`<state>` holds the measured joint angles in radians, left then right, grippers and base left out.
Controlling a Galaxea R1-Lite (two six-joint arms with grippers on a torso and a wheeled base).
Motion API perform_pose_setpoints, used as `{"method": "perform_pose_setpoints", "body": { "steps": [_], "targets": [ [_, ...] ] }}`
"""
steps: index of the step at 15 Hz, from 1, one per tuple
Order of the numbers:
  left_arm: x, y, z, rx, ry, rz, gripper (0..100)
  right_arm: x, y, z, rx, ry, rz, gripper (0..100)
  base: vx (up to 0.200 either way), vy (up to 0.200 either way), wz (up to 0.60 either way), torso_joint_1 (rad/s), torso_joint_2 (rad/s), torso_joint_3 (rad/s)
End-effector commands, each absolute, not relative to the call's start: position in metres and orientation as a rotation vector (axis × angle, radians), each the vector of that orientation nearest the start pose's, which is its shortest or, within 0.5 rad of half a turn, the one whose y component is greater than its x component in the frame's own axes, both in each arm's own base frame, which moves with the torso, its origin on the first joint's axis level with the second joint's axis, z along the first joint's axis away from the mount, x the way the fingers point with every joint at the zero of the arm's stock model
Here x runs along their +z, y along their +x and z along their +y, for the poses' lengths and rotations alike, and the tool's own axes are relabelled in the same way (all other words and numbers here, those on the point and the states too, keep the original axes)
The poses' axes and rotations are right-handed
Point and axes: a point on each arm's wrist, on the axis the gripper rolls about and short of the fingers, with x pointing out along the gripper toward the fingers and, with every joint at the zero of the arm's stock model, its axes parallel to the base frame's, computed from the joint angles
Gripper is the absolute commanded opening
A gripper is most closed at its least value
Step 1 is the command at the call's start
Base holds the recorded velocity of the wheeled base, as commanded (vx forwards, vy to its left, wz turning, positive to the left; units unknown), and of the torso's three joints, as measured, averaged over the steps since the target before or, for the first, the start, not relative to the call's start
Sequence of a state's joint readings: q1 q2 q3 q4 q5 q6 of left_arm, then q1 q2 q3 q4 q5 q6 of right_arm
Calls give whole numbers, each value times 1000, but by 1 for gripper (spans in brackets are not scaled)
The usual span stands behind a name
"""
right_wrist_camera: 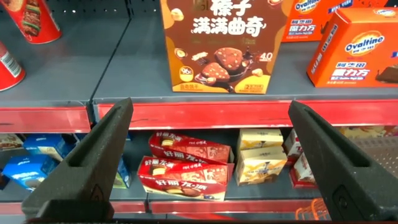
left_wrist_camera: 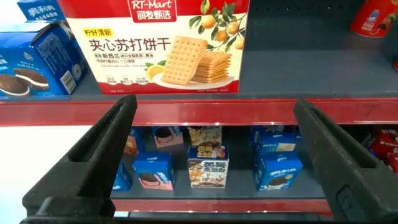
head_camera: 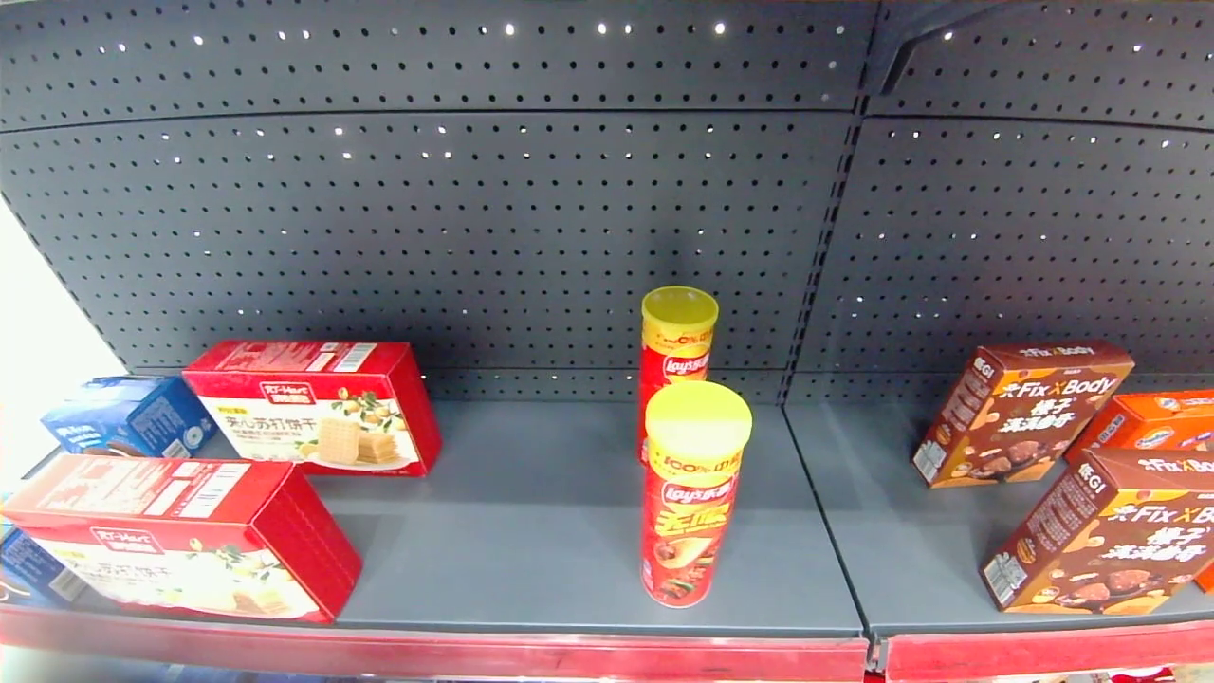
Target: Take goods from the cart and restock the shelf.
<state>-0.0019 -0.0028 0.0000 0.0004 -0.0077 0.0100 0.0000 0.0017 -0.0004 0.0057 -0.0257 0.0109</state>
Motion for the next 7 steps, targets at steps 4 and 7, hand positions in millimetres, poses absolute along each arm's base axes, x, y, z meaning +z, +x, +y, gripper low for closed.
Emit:
{"method": "perform_pose_setpoints", "body": {
  "steps": [4, 7],
  "targets": [
    [75, -23, 0, -9, 11, 0, 100, 75, -23, -1, -26, 11, 9, 100, 0, 0, 0, 0, 0, 0],
    [75, -23, 0, -9, 11, 0, 100, 75, -23, -1, -25, 11, 8, 100, 0, 0, 0, 0, 0, 0]
  ]
}}
